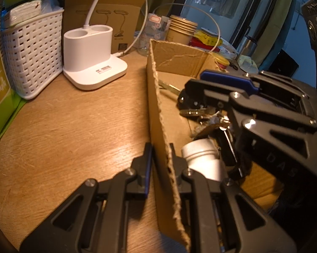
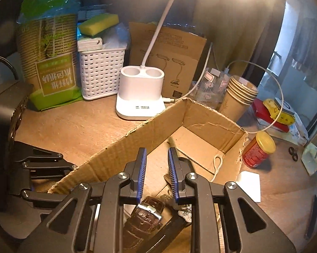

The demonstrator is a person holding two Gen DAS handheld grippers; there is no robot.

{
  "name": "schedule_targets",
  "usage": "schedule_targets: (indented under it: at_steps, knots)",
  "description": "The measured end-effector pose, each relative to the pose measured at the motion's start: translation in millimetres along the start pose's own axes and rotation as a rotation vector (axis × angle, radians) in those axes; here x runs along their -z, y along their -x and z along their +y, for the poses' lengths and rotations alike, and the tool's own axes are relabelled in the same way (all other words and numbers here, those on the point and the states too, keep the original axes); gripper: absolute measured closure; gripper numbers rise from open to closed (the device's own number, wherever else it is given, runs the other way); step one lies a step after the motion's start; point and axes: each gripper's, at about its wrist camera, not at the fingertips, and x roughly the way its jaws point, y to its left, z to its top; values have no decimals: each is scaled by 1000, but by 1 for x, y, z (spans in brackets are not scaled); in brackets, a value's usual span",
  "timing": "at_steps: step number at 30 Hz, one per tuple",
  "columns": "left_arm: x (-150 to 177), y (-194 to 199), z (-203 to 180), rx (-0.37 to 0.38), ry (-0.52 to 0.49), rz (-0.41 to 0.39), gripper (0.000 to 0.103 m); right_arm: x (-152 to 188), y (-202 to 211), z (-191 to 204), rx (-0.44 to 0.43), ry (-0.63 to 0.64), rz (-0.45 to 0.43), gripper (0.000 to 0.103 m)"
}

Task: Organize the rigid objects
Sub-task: 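Release the keys into the box and withdraw the right gripper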

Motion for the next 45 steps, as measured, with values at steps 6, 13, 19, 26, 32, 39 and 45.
schedule_targets:
  at_steps: [6, 13, 19, 26, 32, 39, 45]
  knots:
    - [0, 1, -1, 0, -1, 0, 89, 2, 3, -3, -5, -22, -10, 81]
    - [0, 1, -1, 0, -1, 0, 89, 2, 5, -4, -10, -37, -19, 81]
    - [0, 1, -1, 0, -1, 0, 89, 3, 10, -8, -29, -67, -32, 81]
    - [0, 1, -1, 0, -1, 0, 89, 6, 20, -14, -35, -102, -54, 80]
    - [0, 1, -1, -1, -1, 0, 89, 9, 30, -23, -49, -153, -87, 70]
    - [0, 1, -1, -1, -1, 0, 89, 14, 43, -36, -40, -192, -123, 58]
    - [0, 1, -1, 0, -1, 0, 89, 17, 49, -53, -4, -242, -143, 50]
